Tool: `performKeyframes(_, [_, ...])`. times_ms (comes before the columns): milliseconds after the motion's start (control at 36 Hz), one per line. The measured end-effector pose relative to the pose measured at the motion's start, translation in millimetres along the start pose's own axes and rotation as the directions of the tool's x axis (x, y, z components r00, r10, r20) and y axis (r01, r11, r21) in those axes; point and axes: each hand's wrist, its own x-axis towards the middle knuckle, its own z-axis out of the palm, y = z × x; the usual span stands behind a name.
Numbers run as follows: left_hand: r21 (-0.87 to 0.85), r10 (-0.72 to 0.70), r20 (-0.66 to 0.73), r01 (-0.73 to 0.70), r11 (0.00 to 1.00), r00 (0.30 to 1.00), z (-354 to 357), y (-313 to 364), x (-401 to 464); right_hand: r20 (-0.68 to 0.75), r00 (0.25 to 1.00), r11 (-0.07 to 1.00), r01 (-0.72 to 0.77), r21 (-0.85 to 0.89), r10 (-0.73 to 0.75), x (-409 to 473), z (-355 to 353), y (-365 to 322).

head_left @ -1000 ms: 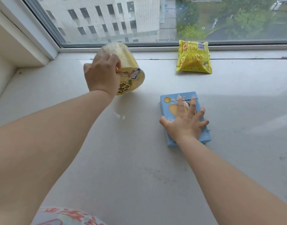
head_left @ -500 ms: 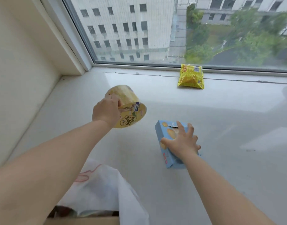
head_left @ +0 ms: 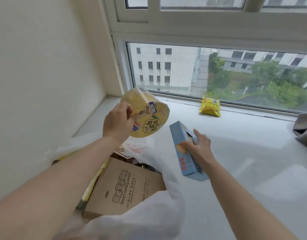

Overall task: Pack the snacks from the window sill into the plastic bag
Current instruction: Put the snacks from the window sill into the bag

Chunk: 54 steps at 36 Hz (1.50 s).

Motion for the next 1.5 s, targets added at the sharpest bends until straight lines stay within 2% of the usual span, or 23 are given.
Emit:
performKeyframes(167, [-0.162, -0.032, -0.112, 0.014, 0.987, 0.993, -71, -18, -43, 0.014, 0.984, 0.984, 0.180, -0.011, -0.180, -50, 9, -28])
performKeyframes(306, [-0.266, -0.024, -0.121, -0.009, 0.964, 0.992, -120, -46, -87, -0.011, 0.959, 0.958, 0.285, 0.012, -0.285, -86, 22, -51])
performKeyframes(389, [-0.253, 0.017, -0.058, -0.031, 0.967, 0.998, -139, -64, -113, -0.022, 0.954, 0.954, 0.298, 0.029, -0.298, -99, 32, -57])
performKeyframes(472, [-0.228, 0.053, 0.063, -0.037, 0.973, 0.997, -151, -92, -137, -0.021, 0.948, 0.947, 0.318, 0.052, -0.317, -115, 49, -62])
performKeyframes(639, [-0.131, 0.091, 0.247, -0.060, 0.990, 0.965, -158, -117, -140, -0.009, 0.918, 0.917, 0.397, -0.031, -0.397, -137, 85, -72])
performKeyframes(778, [-0.046, 0.022, 0.324, -0.007, 0.999, 0.946, -147, -122, -120, -0.056, 0.920, 0.921, 0.389, -0.015, -0.389, -147, 99, -78])
performKeyframes(861, [0.005, 0.069, 0.394, -0.077, 0.997, 0.917, -135, -122, -119, -0.060, 0.941, 0.935, 0.337, 0.108, -0.332, -153, 97, -82])
performKeyframes(944, [-0.120, 0.091, 0.453, -0.040, 0.992, 0.887, -118, -121, -127, -0.015, 0.946, 0.938, 0.322, 0.131, -0.323, -155, 88, -81])
performKeyframes(1139, [-0.317, 0.068, 0.389, 0.064, 0.946, 0.919, -97, -108, -117, 0.171, 0.953, 0.969, 0.245, 0.046, -0.249, -148, 63, -64])
performKeyframes(1250, [-0.476, 0.093, 0.538, 0.211, 0.854, 0.838, -84, -92, -109, 0.200, 0.961, 0.981, 0.189, 0.032, -0.191, -145, 53, -49])
performKeyframes(1361, [-0.606, 0.156, 0.723, 0.509, 0.612, 0.673, -77, -81, -102, 0.214, 0.965, 0.986, 0.136, 0.097, -0.154, -150, 47, -43])
performKeyframes(1444, [-0.586, 0.221, 0.774, 0.536, 0.608, 0.594, -76, -72, -97, 0.237, 0.967, 0.991, 0.065, 0.114, -0.090, -150, 44, -35])
performKeyframes(1500, [-0.518, 0.222, 0.829, 0.558, 0.648, 0.513, -75, -68, -92, 0.236, 0.969, 0.994, 0.057, 0.094, -0.078, -148, 44, -30])
